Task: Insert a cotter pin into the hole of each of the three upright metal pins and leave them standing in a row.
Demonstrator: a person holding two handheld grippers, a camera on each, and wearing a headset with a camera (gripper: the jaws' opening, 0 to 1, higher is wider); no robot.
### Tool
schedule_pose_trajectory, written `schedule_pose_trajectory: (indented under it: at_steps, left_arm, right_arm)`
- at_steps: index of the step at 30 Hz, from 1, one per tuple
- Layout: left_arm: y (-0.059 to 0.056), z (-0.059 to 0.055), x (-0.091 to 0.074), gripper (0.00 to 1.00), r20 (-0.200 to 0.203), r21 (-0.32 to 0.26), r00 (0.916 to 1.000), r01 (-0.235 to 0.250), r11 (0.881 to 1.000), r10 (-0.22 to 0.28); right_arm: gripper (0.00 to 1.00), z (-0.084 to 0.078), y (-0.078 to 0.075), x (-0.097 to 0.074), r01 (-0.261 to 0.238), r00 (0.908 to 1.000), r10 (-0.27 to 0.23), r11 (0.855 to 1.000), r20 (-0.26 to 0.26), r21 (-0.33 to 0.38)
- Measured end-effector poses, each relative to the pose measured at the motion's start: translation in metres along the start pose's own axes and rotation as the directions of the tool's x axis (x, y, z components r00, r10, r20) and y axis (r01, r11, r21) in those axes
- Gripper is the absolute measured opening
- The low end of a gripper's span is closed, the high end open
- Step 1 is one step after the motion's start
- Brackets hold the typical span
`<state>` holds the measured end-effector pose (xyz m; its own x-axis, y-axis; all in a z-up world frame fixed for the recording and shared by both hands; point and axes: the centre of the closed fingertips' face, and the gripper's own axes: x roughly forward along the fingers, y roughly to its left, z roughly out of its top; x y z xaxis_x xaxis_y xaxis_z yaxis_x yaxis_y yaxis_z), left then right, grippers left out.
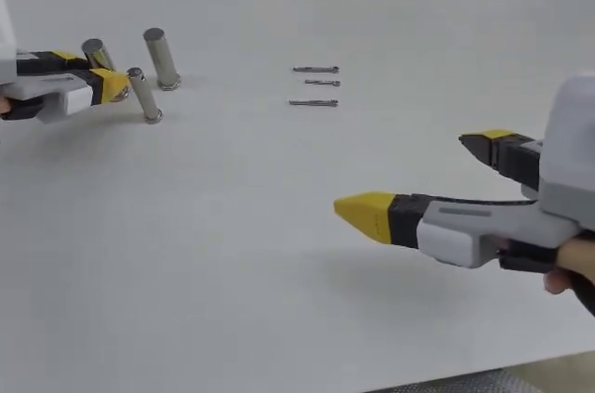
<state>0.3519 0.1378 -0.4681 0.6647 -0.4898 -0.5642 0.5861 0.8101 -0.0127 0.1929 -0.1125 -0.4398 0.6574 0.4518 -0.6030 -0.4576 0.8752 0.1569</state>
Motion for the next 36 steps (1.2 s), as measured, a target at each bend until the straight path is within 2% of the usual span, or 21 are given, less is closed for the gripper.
schedule_pose_trajectory:
  at_steps: [7,9,12,18,25,28,31,34,36]
  left_arm:
    - [0.0,0.0,0.002,0.1,0.006,0.026,0.9999,0.009,1.0,-0.009]
    - [-0.006,0.001,0.0,0.1,0.007,0.025,0.9998,0.019,1.0,-0.019]
    - [-0.007,0.001,0.0,0.1,0.007,0.055,0.9997,0.024,0.998,-0.024]
    - [-0.005,0.001,-0.002,0.09,0.003,0.039,1.0,0.008,0.999,-0.009]
    - [-0.006,-0.005,-0.013,0.09,-0.025,0.055,0.9997,-0.003,0.998,0.004]
    - [-0.008,-0.004,-0.021,0.09,-0.02,0.034,0.9998,-0.009,0.999,0.009]
    - [-0.012,-0.003,-0.033,0.09,-0.01,0.049,0.9998,-0.015,0.999,0.015]
    - [-0.03,0.001,-0.045,0.09,-0.002,0.049,1.0,-0.007,0.999,0.007]
    - [-0.035,0.0,-0.05,0.09,0.001,0.058,1.0,0.002,0.998,-0.002]
  right_arm:
    - [0.92,-0.003,0.002,0.001,-0.008,0.9999,0.008,1.0,-0.008,0.008]
    - [0.92,-0.002,0.003,0.001,-0.007,0.9999,0.007,1.0,-0.008,0.004]
    - [0.92,-0.002,0.004,0.002,-0.008,0.9999,0.008,1.0,-0.008,0.006]
    - [0.92,-0.001,0.004,0.003,-0.008,0.9999,0.008,1.0,-0.009,0.002]
    - [0.91,-0.001,0.006,0.002,-0.006,1.0,0.006,1.0,-0.008,-0.002]
    - [0.91,-0.002,0.008,0.0,-0.008,0.9999,0.008,1.0,-0.007,-0.007]
    - [0.91,-0.001,0.009,-0.002,-0.006,1.0,0.006,1.0,0.004,-0.009]
    - [0.91,0.0,0.009,-0.003,-0.005,1.0,0.005,1.0,0.007,-0.022]
    - [0.91,0.002,0.008,-0.005,-0.001,0.9999,0.001,0.999,0.011,-0.034]
